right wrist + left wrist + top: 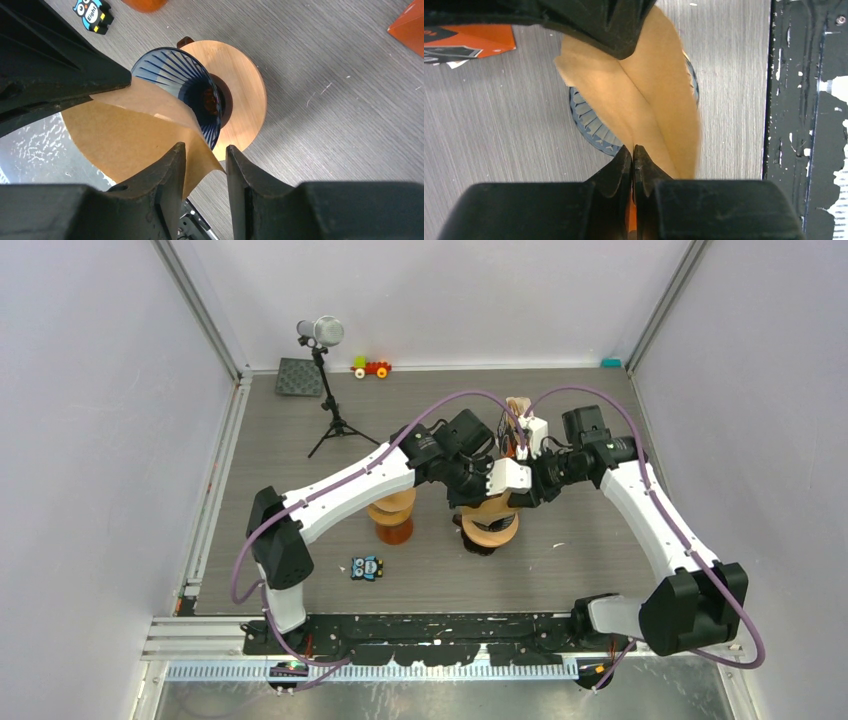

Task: Place the coffee filter in the dripper
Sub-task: Place the coffee filter in the coffee dripper.

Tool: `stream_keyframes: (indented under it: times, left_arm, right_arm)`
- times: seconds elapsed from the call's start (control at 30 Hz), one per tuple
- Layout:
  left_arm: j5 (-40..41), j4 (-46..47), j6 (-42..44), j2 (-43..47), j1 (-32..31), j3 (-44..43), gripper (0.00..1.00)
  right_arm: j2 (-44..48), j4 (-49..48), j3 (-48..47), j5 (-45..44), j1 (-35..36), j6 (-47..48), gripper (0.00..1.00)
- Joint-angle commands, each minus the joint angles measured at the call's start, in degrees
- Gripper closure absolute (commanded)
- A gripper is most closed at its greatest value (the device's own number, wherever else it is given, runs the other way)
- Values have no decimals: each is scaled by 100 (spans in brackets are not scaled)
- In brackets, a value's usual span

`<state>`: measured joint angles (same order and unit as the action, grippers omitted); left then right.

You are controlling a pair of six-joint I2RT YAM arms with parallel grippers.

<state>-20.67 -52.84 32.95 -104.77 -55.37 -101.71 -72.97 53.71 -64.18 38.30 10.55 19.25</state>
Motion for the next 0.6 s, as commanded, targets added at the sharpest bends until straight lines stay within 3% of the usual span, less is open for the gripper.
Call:
stream_keyframes:
  times: [0.0, 0.17, 0.33, 0.47, 0.57]
  left_arm:
    - [427, 230, -396, -38, 29, -184, 90]
    - [964, 240, -937, -86, 25, -247, 74]
    - [1072, 213, -1317, -96, 27, -304, 66]
    - [945, 272, -1209, -33, 27, -233, 69]
    - [668, 291, -958, 16, 27, -194, 79]
  right_arm:
    - [309, -335, 120, -148, 34, -363, 61]
    - [531, -607, 345, -440, 38, -850, 67]
    - [744, -756, 491, -651, 114, -1234, 73]
    - [891, -757, 473, -844, 192, -1403, 74]
    - [957, -711, 429, -872, 236, -1509, 73]
